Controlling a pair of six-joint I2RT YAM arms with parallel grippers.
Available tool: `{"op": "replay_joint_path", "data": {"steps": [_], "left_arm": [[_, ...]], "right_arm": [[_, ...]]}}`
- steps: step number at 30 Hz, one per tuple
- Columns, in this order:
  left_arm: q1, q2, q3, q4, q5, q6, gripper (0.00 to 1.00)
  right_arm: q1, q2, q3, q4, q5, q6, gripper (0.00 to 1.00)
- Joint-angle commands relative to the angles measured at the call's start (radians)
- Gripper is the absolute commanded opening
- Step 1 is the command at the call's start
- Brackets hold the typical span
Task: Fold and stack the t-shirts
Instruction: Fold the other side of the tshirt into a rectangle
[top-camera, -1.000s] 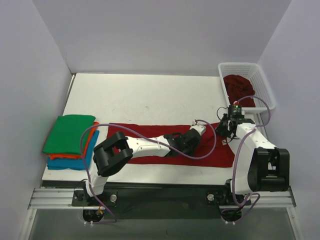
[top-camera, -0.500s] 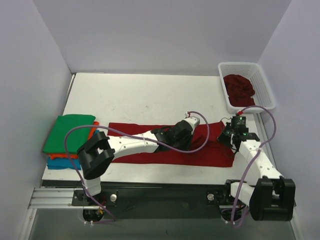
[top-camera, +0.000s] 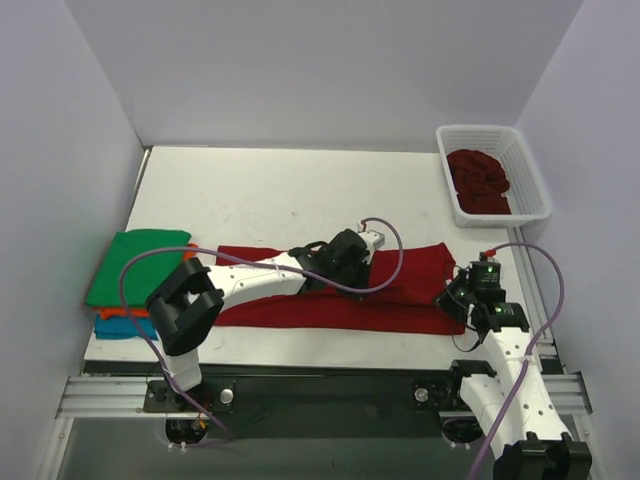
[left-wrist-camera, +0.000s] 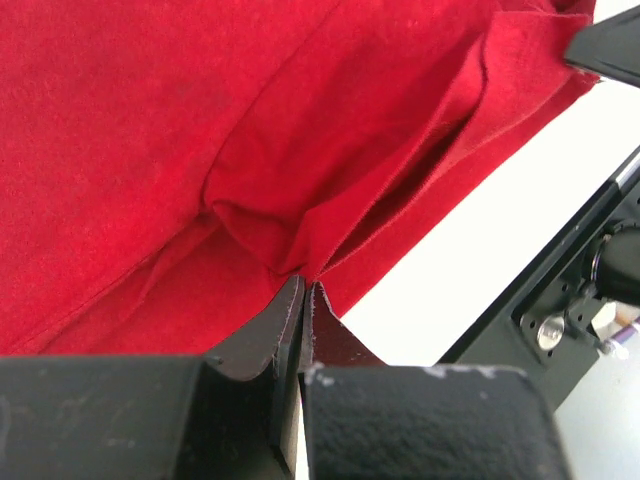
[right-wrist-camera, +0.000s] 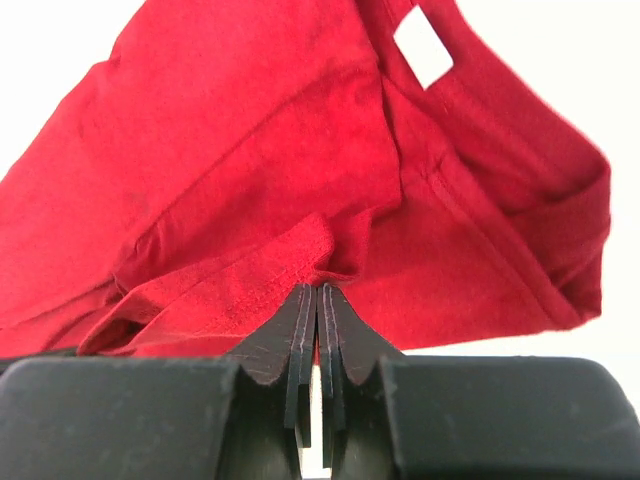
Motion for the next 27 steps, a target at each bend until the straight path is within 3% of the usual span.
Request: {"op": "replay_joint_path", "data": {"steps": [1, 6, 9, 13, 17, 27], "left_arm": [[0.017, -0.009, 0.01, -0.011, 0.083, 0.033, 0.01], [0.026, 0.044, 0.023, -0.003, 0.143, 0.045, 0.06], [0.028, 0.1, 0.046, -0.003, 0.187, 0.047, 0.09], [0.029, 0.132, 0.062, -0.02, 0.198, 0.047, 0.26], [0.037, 0.115, 0.053, -0.021, 0.178, 0.042, 0.33], [0.057, 0.105, 0.039, -0.024, 0.17, 0.022, 0.3]], "right_arm": [[-0.006, -0.039, -0.025, -0.084, -0.018, 0.045, 0.01], [-0.005, -0.071, -0.069, -0.108, -0.033, 0.085, 0.03], [-0.003, -0.113, -0.089, -0.113, -0.033, 0.099, 0.29], [-0.002, -0.147, -0.062, -0.134, -0.009, 0.088, 0.44], [0.02, -0.11, -0.025, -0.122, 0.02, 0.07, 0.45], [0.171, 0.083, 0.015, -0.025, 0.163, 0.11, 0.34]]}}
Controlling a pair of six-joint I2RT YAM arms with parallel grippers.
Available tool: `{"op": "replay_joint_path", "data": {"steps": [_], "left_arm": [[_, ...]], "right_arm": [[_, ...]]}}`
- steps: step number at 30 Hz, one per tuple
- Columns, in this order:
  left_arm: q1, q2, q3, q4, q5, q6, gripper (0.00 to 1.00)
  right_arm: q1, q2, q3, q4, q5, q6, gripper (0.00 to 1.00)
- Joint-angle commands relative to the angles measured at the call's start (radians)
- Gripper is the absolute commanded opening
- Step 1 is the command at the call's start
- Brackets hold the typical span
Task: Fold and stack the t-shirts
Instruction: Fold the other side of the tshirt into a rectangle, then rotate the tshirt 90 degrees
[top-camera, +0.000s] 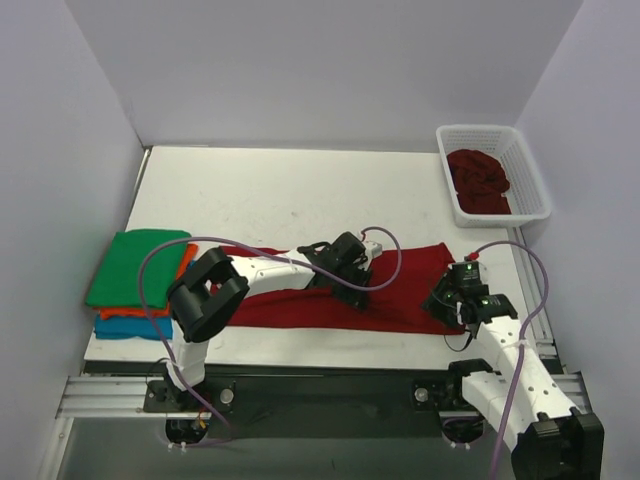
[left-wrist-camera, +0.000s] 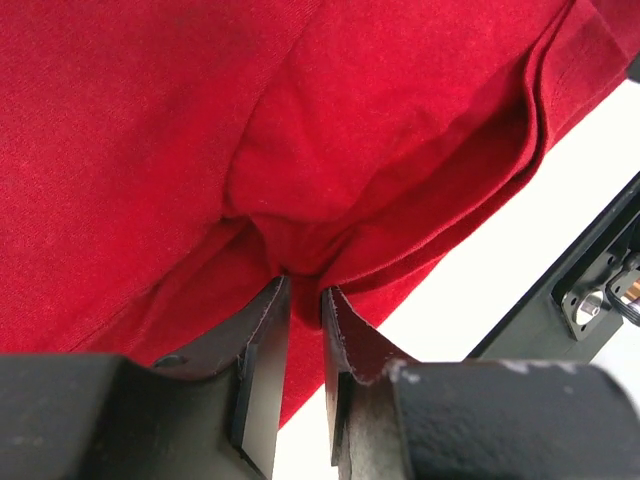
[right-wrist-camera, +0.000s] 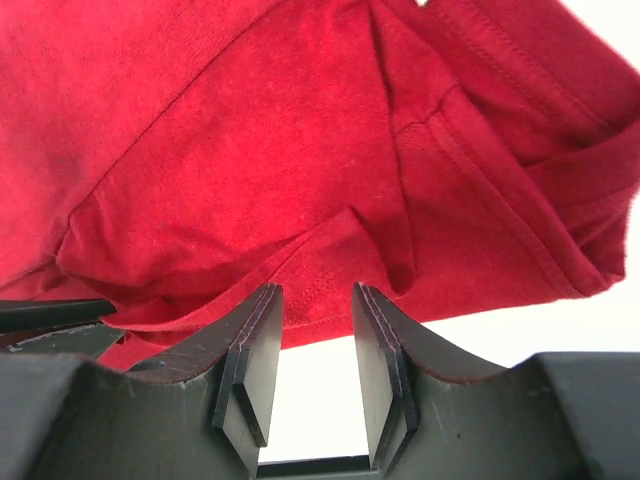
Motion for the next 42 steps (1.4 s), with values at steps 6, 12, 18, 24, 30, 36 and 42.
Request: {"op": "replay_joint_path", "data": {"steps": [6, 12, 18, 24, 30, 36, 42], "left_arm": [[0.024, -0.142, -0.038, -0.008, 0.008, 0.008, 0.3], [0.112, -0.262, -0.101, -0.029, -0.006, -0.02, 0.3], [0.19, -0.271, -0.139, -0.127, -0.25, -0.069, 0.28], [0.202, -0.209, -0.177, -0.15, -0.381, -0.09, 0.28], [0.202, -0.162, -0.254, -0.131, -0.467, -0.133, 0.27], [0.201, -0.199, -0.358, -0.095, -0.46, -0.2, 0.27], [0.155, -0.297, -0.524, 0.012, -0.373, -0.374, 0.27]], "right_arm": [[0.039, 0.053, 0.054, 0.045, 0.062, 0.029, 0.34], [0.114, 0.125, 0.062, 0.096, 0.082, 0.077, 0.34], [0.148, 0.235, 0.075, 0.168, 0.094, 0.107, 0.34], [0.158, 0.378, 0.1, 0.213, 0.146, 0.106, 0.34], [0.157, 0.553, 0.163, 0.231, 0.17, 0.069, 0.35], [0.158, 0.784, 0.357, 0.201, 0.156, -0.003, 0.35], [0.163, 1.091, 0.742, 0.08, 0.124, -0.107, 0.35]]}}
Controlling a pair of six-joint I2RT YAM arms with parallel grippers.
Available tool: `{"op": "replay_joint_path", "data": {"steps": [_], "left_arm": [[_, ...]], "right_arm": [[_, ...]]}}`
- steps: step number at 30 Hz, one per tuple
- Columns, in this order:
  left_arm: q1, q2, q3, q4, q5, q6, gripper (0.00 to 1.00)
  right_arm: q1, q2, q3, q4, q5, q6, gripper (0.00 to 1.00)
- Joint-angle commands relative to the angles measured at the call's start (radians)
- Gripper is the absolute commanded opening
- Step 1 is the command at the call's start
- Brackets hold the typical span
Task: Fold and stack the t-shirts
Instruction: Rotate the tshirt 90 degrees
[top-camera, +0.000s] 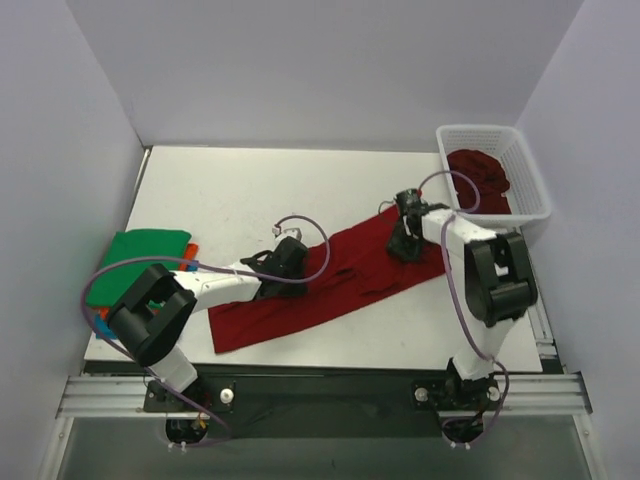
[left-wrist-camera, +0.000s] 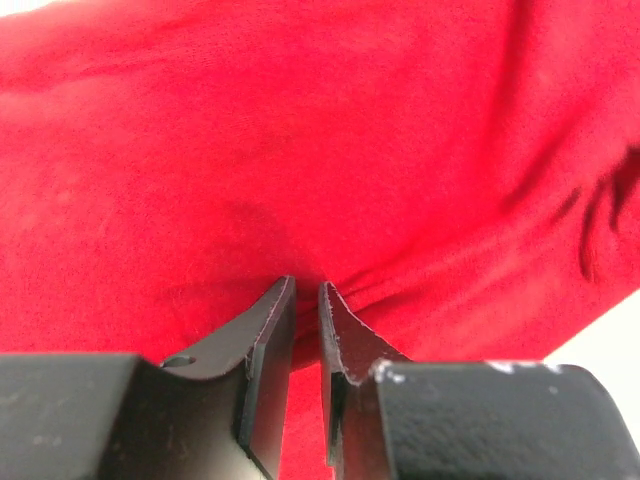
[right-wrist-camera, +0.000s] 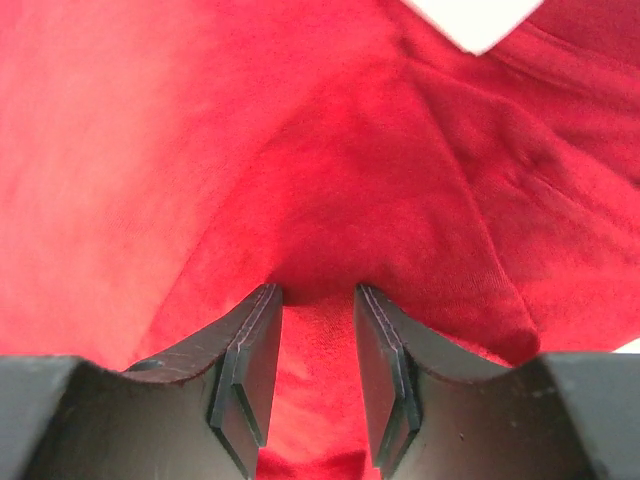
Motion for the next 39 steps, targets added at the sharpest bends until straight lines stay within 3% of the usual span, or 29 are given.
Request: {"op": "replay_joint_path", "data": {"steps": [1, 6, 9, 15, 19, 24, 32, 35, 39], "left_arm": [[-0.052, -0.008, -0.126, -0.062, 0.058, -0.165, 0.27], [-0.206, -0.01, -0.126, 0.023, 0.078, -0.335, 0.28], [-0.229, 0.004, -0.057, 0.054, 0.109, -0.377, 0.29], [-0.151, -0.04, 0.081, -0.052, 0.098, -0.259, 0.33], [-0.088, -0.106, 0.096, -0.104, 0.063, -0.172, 0.38], [-0.017, -0.139, 0.067, -0.089, 0.072, -0.125, 0.41], [0.151, 0.048, 0.263, 0.018, 0.157, 0.079, 0.42], [0.202, 0.152, 0.368, 0.025, 0.261, 0.137, 0.44], [0.213, 0.275, 0.467, 0.002, 0.278, 0.213, 0.49]], "right_arm": [[0.013, 0.173, 0.19, -0.092, 0.005, -0.1, 0.35], [0.052, 0.443, 0.646, -0.262, 0.015, -0.199, 0.36], [0.073, 0.564, 0.873, -0.338, -0.009, -0.261, 0.37], [0.093, 0.594, 1.051, -0.378, -0.045, -0.341, 0.47], [0.095, 0.493, 1.048, -0.378, -0.051, -0.338, 0.51], [0.112, 0.326, 0.913, -0.376, -0.026, -0.286, 0.53], [0.141, 0.135, 0.508, -0.229, -0.006, -0.173, 0.46], [0.145, 0.123, 0.436, -0.215, -0.011, -0.151, 0.44], [0.148, 0.165, 0.408, -0.189, -0.014, -0.147, 0.44]]}}
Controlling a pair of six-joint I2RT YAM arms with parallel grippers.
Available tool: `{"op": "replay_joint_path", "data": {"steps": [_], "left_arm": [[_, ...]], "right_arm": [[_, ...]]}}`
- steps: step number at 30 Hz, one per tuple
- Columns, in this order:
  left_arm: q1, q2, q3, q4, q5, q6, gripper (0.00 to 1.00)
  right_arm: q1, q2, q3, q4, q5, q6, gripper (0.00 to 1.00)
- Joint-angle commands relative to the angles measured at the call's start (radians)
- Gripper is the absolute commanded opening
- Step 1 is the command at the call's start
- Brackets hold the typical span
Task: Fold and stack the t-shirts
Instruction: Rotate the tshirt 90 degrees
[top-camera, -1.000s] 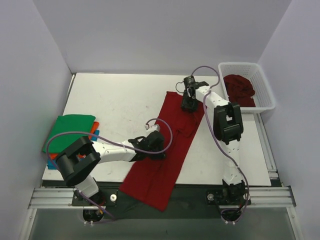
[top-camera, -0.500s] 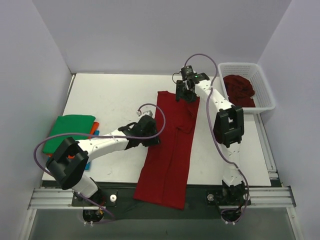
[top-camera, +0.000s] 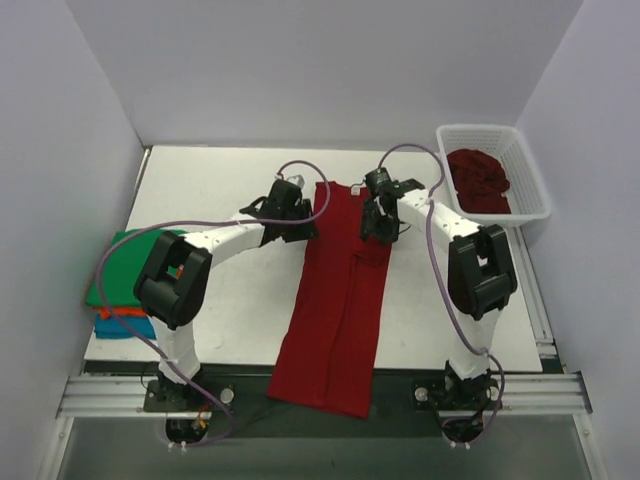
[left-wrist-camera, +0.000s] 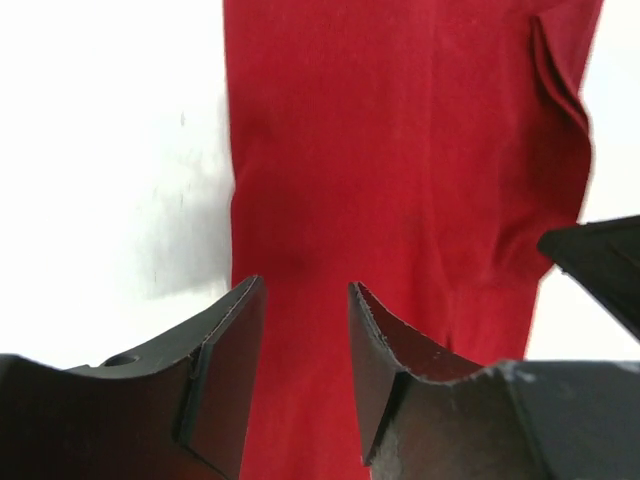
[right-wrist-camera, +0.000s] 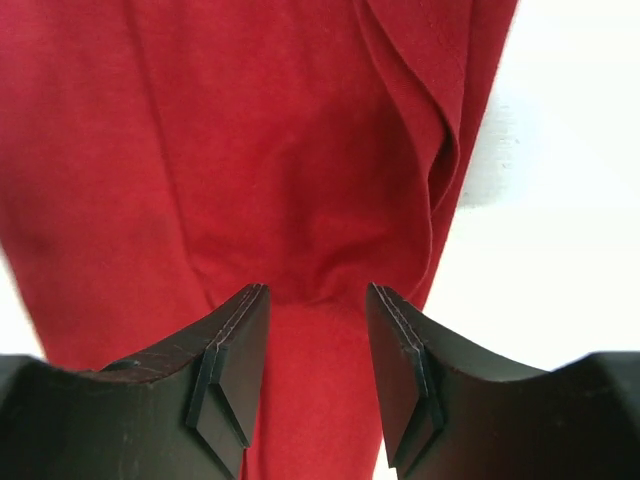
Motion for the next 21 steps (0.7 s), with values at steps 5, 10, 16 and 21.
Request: {"op": "replay_joint_path", "data": {"steps": [5, 10, 16, 21], "left_arm": [[0.01, 0.173, 0.164, 0.014, 0.09, 0.122, 0.5], [0.011, 0.279, 0.254, -0.01, 0.097, 0.134, 0.49], [0.028, 0.389, 0.383, -0.099, 0.019, 0.053, 0.49], [0.059, 0.483, 0.506, -0.153, 0.014, -0.033, 0.49]], "right_arm": [[0.002, 0.13, 0.096, 0.029, 0.01, 0.006, 0.43], [-0.016, 0.263, 0.195, 0.008, 0.008, -0.03, 0.43], [-0.064, 0.375, 0.351, -0.024, -0.076, -0.06, 0.43], [-0.122, 0.498, 0.561, -0.083, -0.131, -0.106, 0.44]]}}
